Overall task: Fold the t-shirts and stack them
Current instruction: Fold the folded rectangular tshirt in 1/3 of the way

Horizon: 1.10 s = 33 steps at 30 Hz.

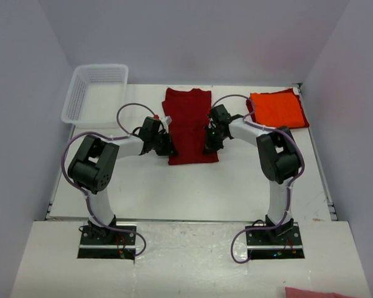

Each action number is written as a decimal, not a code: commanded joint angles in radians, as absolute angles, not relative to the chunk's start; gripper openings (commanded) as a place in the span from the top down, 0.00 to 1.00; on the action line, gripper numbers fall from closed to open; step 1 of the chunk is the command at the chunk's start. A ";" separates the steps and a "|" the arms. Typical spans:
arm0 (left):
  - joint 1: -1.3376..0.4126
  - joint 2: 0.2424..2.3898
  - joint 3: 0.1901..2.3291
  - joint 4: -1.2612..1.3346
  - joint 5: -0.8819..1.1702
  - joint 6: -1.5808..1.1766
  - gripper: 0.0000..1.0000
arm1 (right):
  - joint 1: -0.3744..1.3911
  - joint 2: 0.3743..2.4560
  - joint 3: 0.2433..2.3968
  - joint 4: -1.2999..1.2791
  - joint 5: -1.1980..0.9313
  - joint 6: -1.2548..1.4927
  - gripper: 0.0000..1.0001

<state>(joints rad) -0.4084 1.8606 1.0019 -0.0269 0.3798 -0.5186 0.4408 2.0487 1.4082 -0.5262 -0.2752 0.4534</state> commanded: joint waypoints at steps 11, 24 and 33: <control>-0.417 1.658 0.681 0.022 0.305 -0.603 1.00 | 0.532 1.862 1.014 -0.416 -0.112 0.603 1.00; -0.471 1.307 0.488 -0.149 0.201 -0.582 1.00 | 0.776 1.568 0.807 -0.457 0.027 0.768 1.00; -0.543 1.205 0.734 -0.281 0.083 -0.543 1.00 | 0.807 1.445 1.049 -0.647 0.182 0.669 1.00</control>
